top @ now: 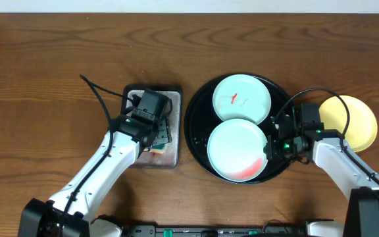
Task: Clean dirty plates on tray and stack at the side
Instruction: 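Lift the pale green plate off the black tray with the right gripper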
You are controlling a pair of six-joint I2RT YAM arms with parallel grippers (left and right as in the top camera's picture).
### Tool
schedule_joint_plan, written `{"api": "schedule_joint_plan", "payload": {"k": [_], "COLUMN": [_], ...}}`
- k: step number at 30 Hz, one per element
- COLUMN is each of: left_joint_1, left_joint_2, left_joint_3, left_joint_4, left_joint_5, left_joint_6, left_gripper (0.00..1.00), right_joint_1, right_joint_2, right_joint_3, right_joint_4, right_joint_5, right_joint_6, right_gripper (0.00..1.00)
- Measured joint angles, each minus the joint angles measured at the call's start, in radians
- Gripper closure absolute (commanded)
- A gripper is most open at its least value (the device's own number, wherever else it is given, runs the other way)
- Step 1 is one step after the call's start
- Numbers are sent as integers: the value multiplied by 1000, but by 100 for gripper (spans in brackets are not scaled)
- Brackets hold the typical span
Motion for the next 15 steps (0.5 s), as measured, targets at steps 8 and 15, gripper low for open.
{"api": "schedule_joint_plan", "payload": {"k": [8,15], "left_joint_1": [0,0], "left_joint_2": [0,0], "left_joint_3": [0,0], "left_joint_4": [-2,-2], "left_joint_5": [0,0], "left_joint_6": [0,0], "left_gripper": [27,27], "right_joint_1": [0,28], "right_joint_2": [-195,-388], "right_joint_3": [3,4], "right_joint_4": [0,0], "right_joint_5": [110,336], "right_joint_6": [0,-2], "right_gripper": [99,99]}}
